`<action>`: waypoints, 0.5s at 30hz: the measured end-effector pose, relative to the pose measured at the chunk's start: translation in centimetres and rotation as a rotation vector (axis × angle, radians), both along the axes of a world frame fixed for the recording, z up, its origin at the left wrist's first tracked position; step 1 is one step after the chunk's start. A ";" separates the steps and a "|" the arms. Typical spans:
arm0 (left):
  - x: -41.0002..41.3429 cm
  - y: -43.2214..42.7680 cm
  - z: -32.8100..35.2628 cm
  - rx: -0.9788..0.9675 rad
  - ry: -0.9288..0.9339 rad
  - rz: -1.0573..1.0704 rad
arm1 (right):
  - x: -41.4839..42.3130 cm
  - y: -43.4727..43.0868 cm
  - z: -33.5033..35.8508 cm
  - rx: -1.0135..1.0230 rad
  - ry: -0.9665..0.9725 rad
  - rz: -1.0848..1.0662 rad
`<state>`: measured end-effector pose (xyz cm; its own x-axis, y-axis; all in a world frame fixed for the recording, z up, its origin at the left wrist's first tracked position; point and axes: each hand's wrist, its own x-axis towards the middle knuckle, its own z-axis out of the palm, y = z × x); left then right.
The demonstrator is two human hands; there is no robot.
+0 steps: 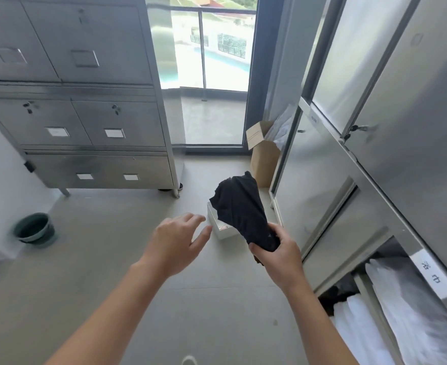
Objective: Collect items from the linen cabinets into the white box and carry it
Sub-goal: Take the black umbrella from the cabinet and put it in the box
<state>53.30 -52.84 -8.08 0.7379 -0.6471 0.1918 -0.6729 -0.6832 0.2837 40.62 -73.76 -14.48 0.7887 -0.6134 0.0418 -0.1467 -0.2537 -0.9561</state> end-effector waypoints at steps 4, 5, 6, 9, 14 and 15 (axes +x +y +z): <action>3.2 -0.3 -0.7 -0.028 0.019 0.054 | 3.6 -1.2 -0.3 -0.004 0.026 0.024; 4.3 -0.3 -1.1 -0.029 0.026 0.059 | 5.0 -1.5 -0.3 -0.010 0.033 0.032; 5.4 -0.4 -1.5 -0.028 0.030 0.061 | 6.5 -1.7 -0.3 -0.014 0.037 0.040; 9.7 -0.8 -2.8 -0.021 0.048 0.064 | 11.2 -2.2 -0.3 -0.007 0.033 0.062; 18.1 -3.1 -3.8 -0.010 0.063 0.031 | 18.3 -3.8 -0.7 -0.002 0.063 0.054; 19.6 -3.6 -3.8 -0.006 0.052 0.018 | 19.5 -4.2 -0.8 -0.003 0.068 0.046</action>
<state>72.93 -56.48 -11.91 0.7585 -0.6324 0.1571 -0.6447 -0.6932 0.3224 60.10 -78.00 -15.25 0.8168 -0.5768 -0.0107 -0.1992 -0.2646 -0.9436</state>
